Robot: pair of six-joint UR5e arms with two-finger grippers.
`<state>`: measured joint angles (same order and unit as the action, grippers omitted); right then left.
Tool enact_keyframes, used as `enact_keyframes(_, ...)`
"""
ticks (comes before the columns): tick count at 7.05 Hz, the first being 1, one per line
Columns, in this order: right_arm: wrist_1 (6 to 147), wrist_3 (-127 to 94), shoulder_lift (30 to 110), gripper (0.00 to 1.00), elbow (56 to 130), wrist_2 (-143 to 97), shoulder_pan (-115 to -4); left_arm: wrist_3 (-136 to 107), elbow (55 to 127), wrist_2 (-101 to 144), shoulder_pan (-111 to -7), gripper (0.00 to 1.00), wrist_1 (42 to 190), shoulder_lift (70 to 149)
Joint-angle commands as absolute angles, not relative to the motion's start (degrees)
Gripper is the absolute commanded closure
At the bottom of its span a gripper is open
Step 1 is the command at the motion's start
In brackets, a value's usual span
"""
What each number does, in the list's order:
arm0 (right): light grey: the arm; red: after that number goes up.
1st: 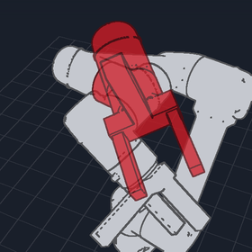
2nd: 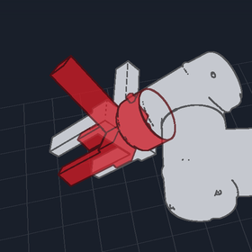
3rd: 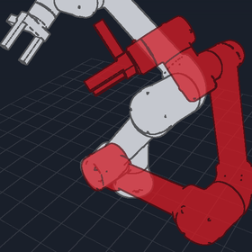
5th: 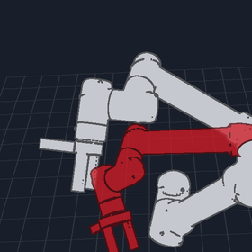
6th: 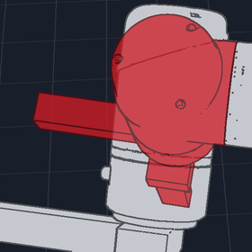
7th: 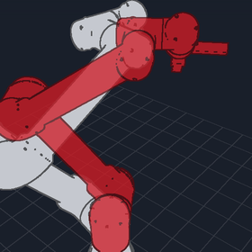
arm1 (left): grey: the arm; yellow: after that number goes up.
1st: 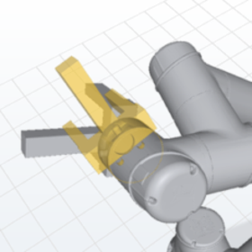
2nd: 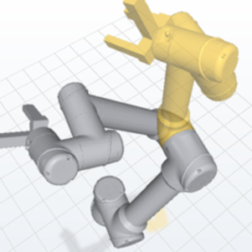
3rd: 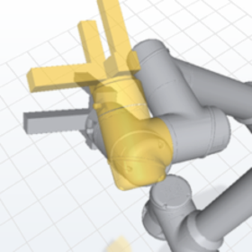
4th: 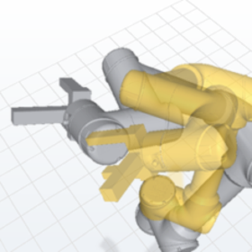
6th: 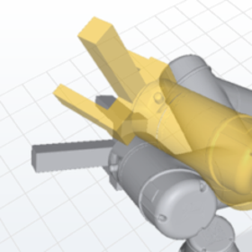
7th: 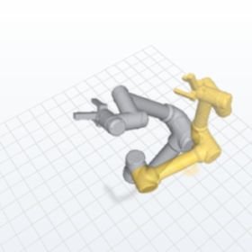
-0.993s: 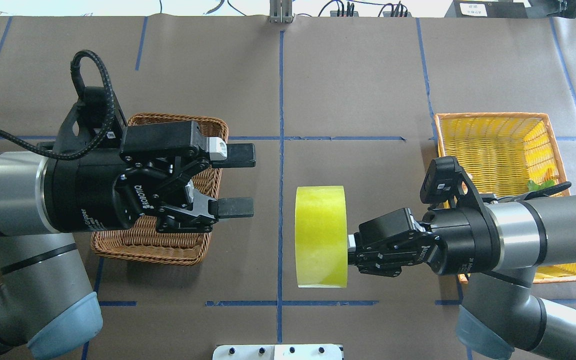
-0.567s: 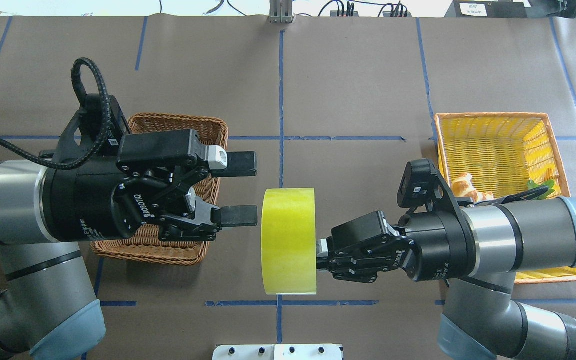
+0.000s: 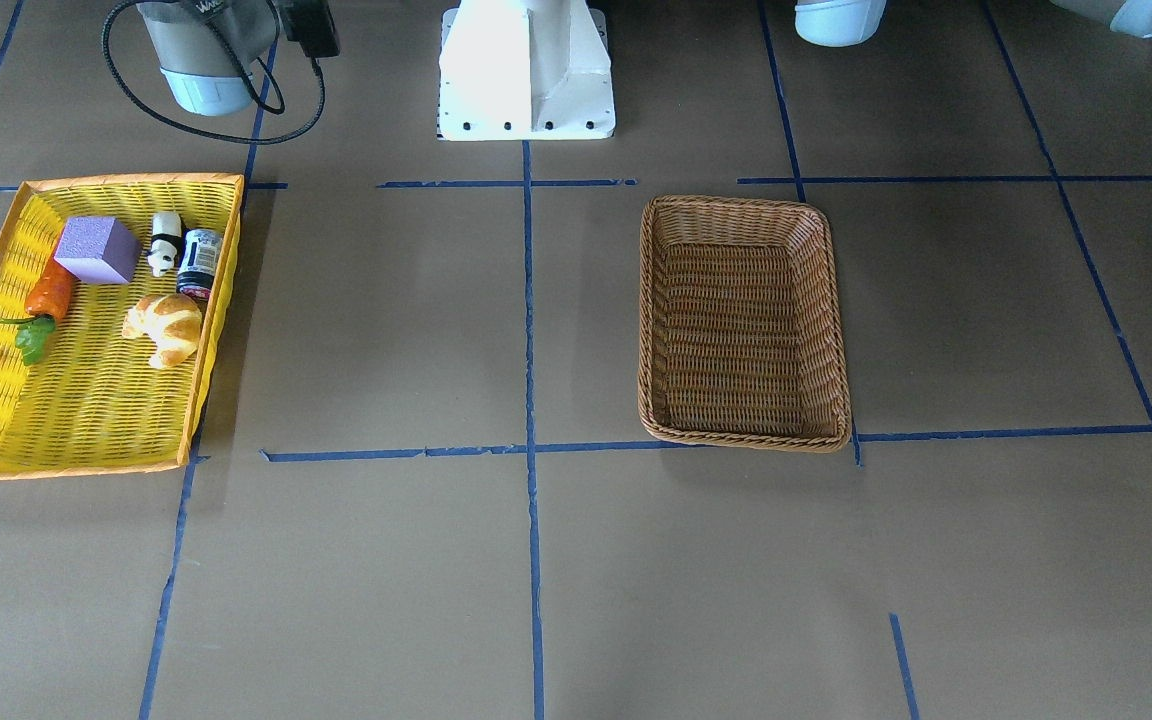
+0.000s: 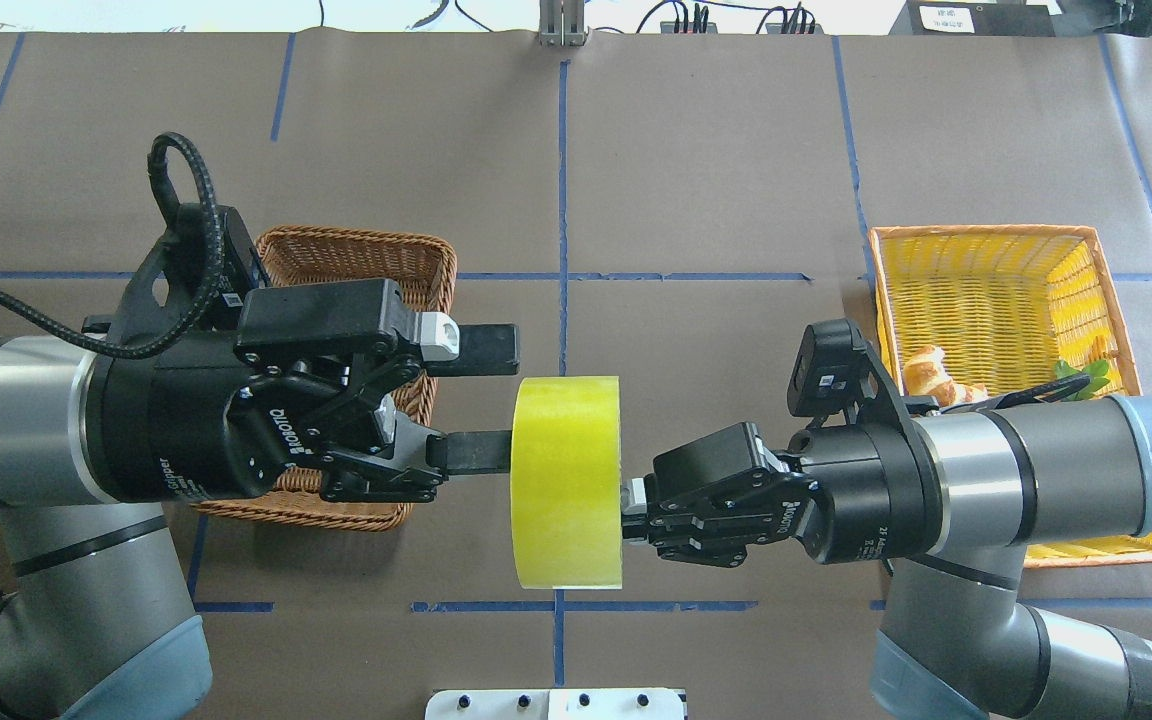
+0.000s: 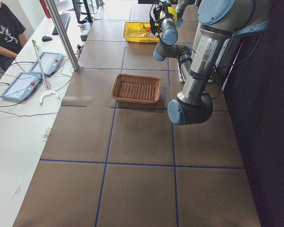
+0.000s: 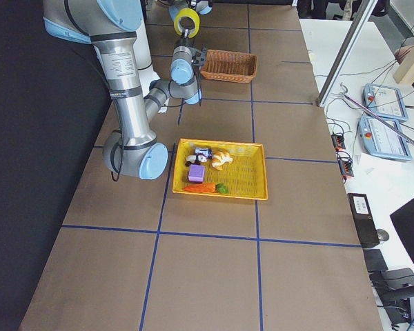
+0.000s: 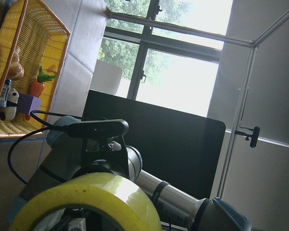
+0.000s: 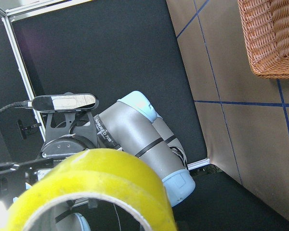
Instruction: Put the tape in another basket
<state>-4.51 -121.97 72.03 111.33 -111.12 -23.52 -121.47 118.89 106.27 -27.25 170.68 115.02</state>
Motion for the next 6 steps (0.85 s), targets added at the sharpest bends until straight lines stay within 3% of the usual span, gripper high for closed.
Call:
enact_keyframes(1,-3.44,-121.82,71.9,0.96,111.27,-110.66,-23.38,-121.46,118.92,106.26,-26.37,0.0,170.68,115.05)
enact_keyframes(4,-1.41,-121.82,70.05,0.96,111.27,-109.86,-22.94,-121.46,118.92,106.26,-26.37,0.03,170.86,115.05)
enact_keyframes(5,-1.41,-121.82,70.05,0.95,111.27,-109.86,-22.94,-121.46,118.92,106.26,-26.28,0.3,170.86,115.05)
enact_keyframes(6,-1.41,-121.47,70.14,0.81,111.27,-109.78,-23.03,-121.46,118.92,106.26,-26.28,0.93,170.86,115.05)
